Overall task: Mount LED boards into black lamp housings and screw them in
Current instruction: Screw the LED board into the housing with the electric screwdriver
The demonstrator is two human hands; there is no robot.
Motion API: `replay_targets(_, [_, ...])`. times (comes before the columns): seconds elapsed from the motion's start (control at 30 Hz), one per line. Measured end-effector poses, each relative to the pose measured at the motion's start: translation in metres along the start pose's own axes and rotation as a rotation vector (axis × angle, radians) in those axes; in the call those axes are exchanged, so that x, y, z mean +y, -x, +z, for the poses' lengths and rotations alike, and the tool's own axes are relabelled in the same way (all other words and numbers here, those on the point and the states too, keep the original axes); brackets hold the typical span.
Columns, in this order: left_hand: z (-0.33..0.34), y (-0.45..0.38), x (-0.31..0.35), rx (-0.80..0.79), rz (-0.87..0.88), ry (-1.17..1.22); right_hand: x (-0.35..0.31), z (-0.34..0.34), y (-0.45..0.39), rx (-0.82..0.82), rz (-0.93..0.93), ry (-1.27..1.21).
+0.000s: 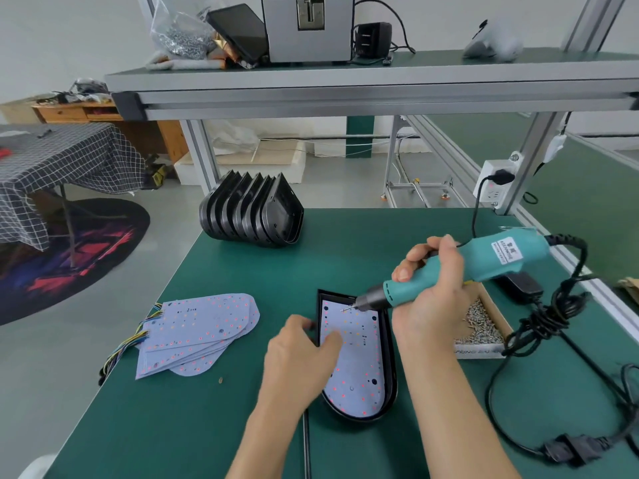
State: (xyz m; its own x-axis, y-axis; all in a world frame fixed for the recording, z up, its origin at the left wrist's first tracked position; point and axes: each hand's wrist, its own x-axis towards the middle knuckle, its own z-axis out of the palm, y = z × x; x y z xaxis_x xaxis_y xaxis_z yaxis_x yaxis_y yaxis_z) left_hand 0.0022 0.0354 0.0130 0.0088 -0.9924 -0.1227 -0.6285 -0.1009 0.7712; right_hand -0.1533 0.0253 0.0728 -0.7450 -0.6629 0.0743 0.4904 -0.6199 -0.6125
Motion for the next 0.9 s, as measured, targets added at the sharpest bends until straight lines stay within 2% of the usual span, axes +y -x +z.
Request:
replay_targets(0.23, [0.007, -0.004, 0.0, -0.067, 0.01, 0.012, 0.023, -0.001, -0.001, -0.061, -0.029, 0.062])
replay_targets(0.9, [0.013, 0.001, 0.003, 0.072, 0.059, 0.011, 0.028, 0.007, 0.008, -0.142, -0.074, 0.14])
